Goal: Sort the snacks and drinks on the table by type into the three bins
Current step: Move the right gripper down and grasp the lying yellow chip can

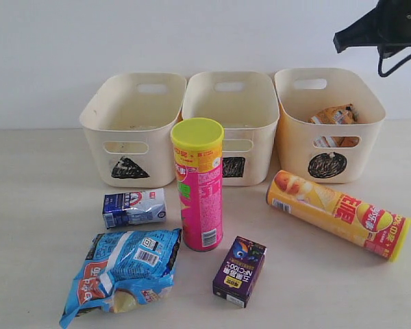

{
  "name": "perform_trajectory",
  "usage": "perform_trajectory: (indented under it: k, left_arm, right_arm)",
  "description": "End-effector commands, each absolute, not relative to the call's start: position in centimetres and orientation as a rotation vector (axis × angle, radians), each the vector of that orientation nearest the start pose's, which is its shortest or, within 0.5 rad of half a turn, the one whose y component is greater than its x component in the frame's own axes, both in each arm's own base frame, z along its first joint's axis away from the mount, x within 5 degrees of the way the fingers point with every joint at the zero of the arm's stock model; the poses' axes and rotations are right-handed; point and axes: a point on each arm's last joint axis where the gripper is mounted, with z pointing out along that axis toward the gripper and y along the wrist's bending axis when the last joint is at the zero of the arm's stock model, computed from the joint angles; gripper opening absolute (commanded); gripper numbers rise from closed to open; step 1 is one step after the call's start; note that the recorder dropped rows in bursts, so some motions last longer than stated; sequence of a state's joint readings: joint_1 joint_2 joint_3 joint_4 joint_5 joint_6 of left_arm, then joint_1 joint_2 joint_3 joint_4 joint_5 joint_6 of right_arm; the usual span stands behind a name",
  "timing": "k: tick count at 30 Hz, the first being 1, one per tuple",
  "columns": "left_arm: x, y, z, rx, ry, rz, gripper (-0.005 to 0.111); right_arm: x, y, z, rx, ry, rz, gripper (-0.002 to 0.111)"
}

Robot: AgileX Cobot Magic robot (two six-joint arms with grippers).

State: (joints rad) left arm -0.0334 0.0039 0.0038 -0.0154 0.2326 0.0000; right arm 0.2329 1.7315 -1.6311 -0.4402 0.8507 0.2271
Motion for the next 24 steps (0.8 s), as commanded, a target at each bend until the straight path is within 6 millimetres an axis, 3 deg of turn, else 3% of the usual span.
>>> perform_trajectory:
  k: [1,7,12,18,24]
  left_arm:
    - [5.6,-0.2,19.3,0.006,1.709,-0.048,0.004]
    - [5.6,-0.2,19.3,0.006,1.709,-0.048,0.004]
    - [5.6,-0.2,19.3,0.006,1.709,-0.048,0.004]
    - [5.6,-0.2,19.3,0.006,1.709,-0.048,0.004]
    - [5.6,-0.2,19.3,0.006,1.709,-0.048,0.004]
  right_arm:
    - [36.1,5.9,36.3,-0.241,2.348,-0.259,0.000]
    - [32.9,5.9,37.2,-0.323,2.415,-0.173,0.000]
    - [31.1,6.9,36.5,-0.479,2.570,-0.014,0.000]
    - [30.0,8.0,36.1,-0.612,2.659,0.160,0.000]
    - [29.9,8.1,35.4,-0.709,2.654,0.161,0.000]
